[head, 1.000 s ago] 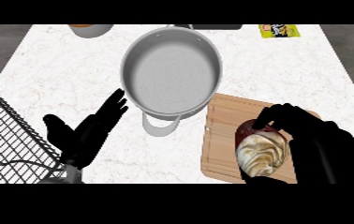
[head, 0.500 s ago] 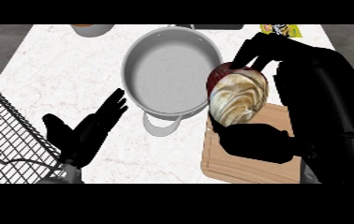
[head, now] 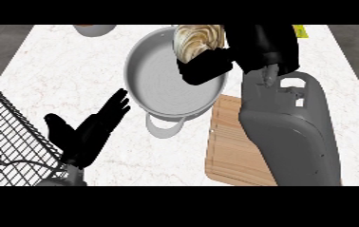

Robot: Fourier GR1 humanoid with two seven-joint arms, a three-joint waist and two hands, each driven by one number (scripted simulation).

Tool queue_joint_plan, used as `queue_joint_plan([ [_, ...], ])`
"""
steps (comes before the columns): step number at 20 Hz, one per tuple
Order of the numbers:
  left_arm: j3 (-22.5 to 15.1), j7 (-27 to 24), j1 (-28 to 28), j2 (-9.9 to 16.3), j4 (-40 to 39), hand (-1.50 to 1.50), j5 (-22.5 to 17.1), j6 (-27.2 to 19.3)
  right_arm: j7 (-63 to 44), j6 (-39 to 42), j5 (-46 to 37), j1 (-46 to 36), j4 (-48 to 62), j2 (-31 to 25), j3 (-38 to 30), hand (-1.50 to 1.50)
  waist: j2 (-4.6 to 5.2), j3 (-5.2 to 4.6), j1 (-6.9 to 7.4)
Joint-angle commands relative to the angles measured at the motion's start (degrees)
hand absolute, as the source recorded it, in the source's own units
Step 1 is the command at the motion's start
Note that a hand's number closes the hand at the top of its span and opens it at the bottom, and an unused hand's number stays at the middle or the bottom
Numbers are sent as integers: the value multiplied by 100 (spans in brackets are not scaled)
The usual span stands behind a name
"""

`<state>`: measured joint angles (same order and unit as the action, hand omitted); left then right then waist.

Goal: Pick the cupcake from the cutting board and place it in the pot

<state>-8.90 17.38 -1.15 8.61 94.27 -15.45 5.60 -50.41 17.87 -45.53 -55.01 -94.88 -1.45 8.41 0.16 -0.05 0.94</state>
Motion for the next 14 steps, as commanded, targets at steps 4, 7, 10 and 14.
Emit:
queue_joint_plan([
  [4,30,159,29,-14,132,0,9,16,872,-1012,-74,-666,2171,142,-30,150,7,2,45],
  [7,-132,-192,126,-175,-47,0,170,46,969,-1709,26,-1141,3176,144,216,150,23,-1,129],
  [10,-128,-146,211,-58,83,0,90,231,1583,-2364,201,-1301,4080,144,79,150,39,0,173],
  [14,2,17,-191,-71,-138,0,75,182,2336,-3142,608,-1375,5111,145,190,150,82,-1,234],
])
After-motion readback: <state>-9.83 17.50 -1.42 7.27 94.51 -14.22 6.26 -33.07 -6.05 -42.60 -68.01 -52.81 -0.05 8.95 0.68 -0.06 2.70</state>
